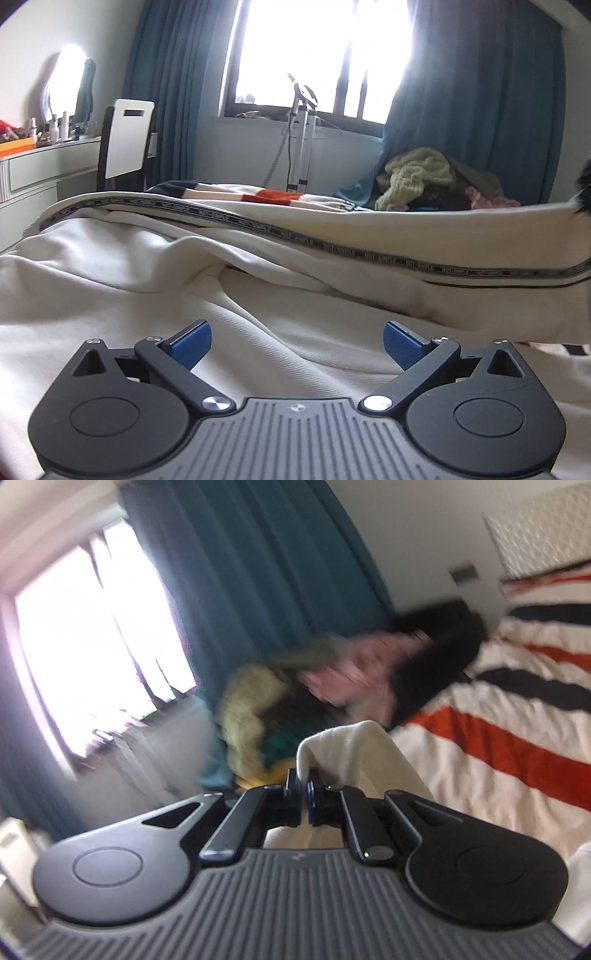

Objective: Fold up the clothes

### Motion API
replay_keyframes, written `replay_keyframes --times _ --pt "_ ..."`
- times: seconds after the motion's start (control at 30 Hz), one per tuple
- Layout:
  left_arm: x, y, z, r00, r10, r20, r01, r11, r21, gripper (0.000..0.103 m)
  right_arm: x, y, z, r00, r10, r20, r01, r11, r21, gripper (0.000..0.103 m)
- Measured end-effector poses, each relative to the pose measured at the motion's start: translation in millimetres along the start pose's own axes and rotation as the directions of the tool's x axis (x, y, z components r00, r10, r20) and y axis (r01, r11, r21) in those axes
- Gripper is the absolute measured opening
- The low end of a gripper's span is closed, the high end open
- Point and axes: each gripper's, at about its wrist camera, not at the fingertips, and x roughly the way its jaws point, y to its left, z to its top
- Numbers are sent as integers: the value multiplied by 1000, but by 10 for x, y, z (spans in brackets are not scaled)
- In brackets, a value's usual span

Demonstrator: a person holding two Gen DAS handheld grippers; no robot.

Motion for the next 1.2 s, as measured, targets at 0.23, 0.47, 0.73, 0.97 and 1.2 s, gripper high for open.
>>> replay_keyframes --times 0.23,0.47,0.73,0.97,1.2 --pt "318 -111 -82 999 12 -43 -10 999 51 100 1105 -98 -146 991 -32 -133 40 998 56 7" --pt "589 -155 -200 995 37 -95 -30 997 74 100 1887 -185 -284 975 11 -222 16 993 118 50" --pt "454 -100 -157 997 5 -83 -1 999 49 101 1052 -484 23 982 75 -171 -52 989 137 72" --pt "146 -38 -49 999 -8 -46 8 1000 5 102 493 -1258 -331 955 115 -273 -29 953 301 78" --pt "65 -17 -35 999 -32 11 33 998 -53 103 659 -1431 -842 938 93 -334 5 959 282 73"
